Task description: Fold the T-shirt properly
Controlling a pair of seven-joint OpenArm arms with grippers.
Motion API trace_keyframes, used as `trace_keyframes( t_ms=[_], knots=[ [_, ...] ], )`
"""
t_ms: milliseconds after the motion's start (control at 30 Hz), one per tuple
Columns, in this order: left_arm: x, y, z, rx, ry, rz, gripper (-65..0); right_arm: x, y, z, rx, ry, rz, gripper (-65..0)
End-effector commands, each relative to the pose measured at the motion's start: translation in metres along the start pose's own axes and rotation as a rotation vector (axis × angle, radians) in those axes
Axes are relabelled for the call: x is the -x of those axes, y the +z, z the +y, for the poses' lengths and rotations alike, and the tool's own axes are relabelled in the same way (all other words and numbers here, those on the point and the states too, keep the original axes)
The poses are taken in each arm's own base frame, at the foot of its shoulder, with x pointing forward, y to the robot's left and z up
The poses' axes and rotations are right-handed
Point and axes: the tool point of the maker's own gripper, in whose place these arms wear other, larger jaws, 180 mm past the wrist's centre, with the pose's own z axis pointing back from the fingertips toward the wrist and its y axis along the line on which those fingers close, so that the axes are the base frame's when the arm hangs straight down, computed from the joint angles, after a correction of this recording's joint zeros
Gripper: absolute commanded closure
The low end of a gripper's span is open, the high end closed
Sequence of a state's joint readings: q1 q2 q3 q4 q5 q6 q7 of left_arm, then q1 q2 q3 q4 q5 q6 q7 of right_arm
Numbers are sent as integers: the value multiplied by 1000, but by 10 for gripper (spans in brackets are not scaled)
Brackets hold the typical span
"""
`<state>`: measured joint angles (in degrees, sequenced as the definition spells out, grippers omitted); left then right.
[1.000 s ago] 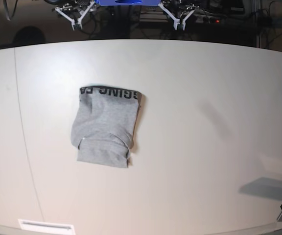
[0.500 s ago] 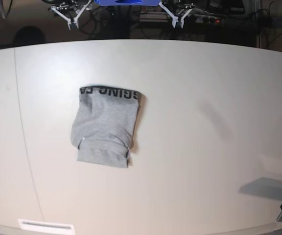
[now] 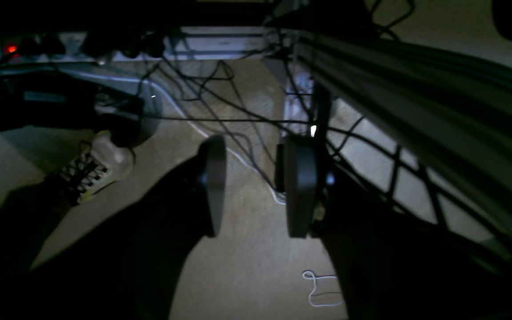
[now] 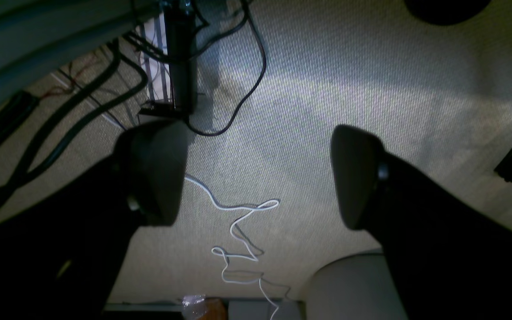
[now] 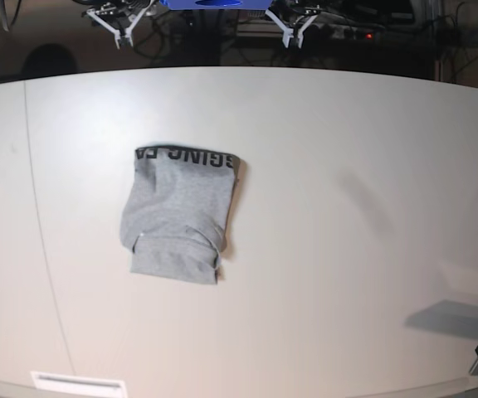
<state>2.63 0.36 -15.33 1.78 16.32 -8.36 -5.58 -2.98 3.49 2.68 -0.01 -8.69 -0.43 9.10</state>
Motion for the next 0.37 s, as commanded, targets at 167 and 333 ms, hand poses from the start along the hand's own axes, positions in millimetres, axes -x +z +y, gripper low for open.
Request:
trace_keyframes(
  t_ms=[167, 333],
  knots=[
    [-5, 0, 0, 3, -2, -14, -222, -14, -1, -16, 27, 0, -26, -480],
    [-5, 0, -1, 4, 0, -14, -222, -14, -1, -18, 29, 5, -25, -480]
  ],
)
